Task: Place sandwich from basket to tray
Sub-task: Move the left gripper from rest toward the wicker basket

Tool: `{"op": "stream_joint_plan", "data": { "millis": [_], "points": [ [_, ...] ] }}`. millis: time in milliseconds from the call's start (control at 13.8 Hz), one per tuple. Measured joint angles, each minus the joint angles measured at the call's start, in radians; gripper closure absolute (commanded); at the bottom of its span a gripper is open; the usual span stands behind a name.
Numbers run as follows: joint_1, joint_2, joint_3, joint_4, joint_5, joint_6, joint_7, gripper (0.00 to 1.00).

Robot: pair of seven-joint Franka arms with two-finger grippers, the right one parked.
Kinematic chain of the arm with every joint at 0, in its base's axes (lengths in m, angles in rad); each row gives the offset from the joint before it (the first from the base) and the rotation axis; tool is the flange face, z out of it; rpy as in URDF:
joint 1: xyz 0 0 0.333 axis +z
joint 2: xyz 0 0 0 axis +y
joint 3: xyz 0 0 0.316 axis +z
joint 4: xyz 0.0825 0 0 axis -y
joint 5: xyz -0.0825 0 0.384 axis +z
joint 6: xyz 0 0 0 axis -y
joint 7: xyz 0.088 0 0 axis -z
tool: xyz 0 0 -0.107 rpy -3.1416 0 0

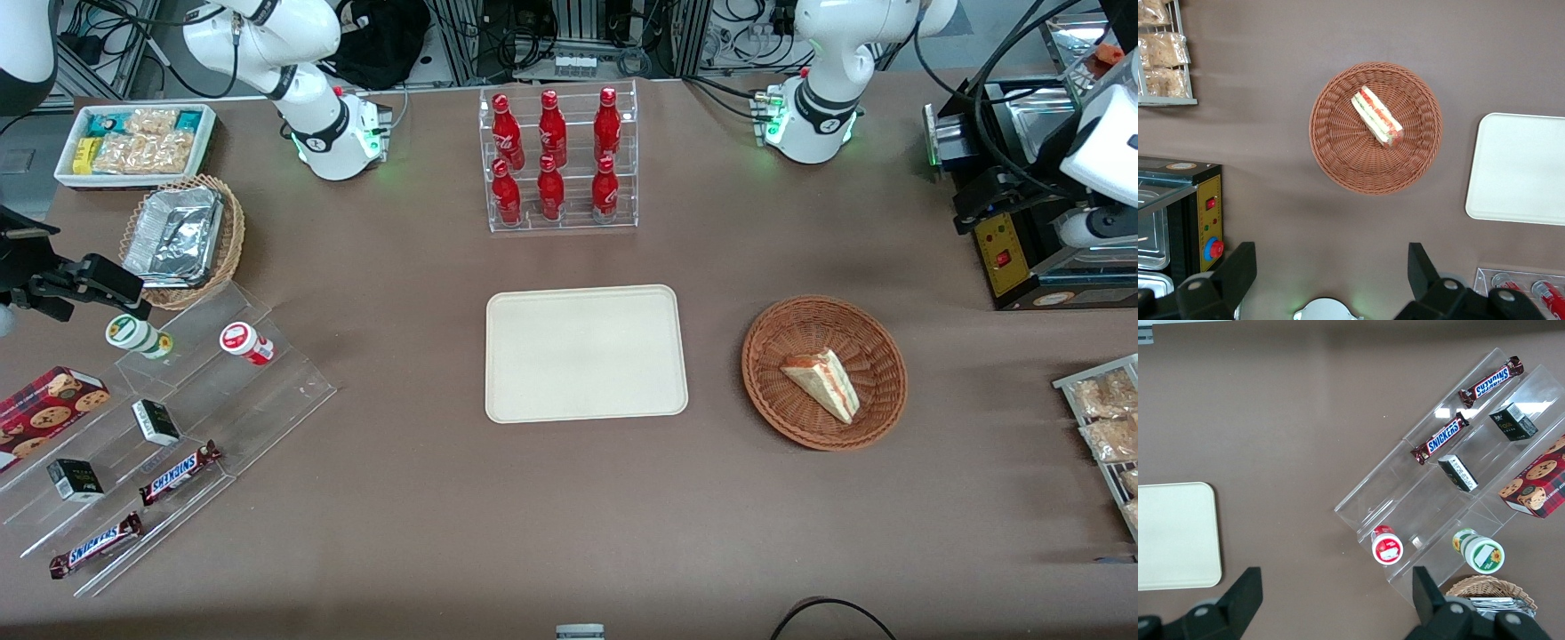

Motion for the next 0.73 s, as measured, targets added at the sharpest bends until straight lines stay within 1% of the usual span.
{"op": "stream_joint_plan", "data": {
  "millis": [291, 436, 582, 727],
  "points": [
    [0.0, 0.001, 0.001, -0.004, 0.002, -0.019, 0.006, 0.0],
    [0.0, 0.017, 0.001, -0.039, 0.004, -0.009, 0.006, 0.0],
    [0.0, 0.057, 0.001, -0.103, 0.005, 0.064, 0.006, 0.0],
    [0.0, 0.107, 0.001, -0.187, 0.006, 0.195, 0.006, 0.0]
  ]
}}
